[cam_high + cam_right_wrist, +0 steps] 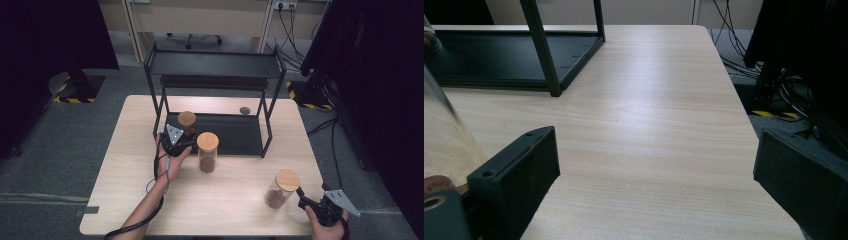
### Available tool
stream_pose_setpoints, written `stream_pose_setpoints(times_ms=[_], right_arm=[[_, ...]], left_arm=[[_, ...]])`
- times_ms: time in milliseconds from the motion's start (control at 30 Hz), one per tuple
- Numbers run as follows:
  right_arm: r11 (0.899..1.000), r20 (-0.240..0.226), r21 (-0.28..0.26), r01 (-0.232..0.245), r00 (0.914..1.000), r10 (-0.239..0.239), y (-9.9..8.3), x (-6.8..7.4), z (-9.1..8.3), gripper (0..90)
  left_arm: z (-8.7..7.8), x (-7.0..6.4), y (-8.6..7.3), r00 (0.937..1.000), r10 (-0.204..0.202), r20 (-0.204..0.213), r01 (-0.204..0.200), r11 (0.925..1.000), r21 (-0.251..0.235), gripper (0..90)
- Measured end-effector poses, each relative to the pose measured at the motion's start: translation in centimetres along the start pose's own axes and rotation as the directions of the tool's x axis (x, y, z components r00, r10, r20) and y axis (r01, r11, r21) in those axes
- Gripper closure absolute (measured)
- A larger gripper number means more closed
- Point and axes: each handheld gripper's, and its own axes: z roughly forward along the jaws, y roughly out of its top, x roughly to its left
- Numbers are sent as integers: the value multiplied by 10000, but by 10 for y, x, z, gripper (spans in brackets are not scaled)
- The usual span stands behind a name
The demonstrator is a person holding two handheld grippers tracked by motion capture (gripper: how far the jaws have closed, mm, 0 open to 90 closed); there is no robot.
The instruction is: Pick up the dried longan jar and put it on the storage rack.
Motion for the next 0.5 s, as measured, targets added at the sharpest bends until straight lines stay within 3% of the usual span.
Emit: stream_pose_setpoints(times_ms=[500], right_arm=[[10000,1,6,2,10000,-2,0,0,0,48]], left_arm=[[-15,-2,-8,9997,151,192,-150,9999,-44,99]])
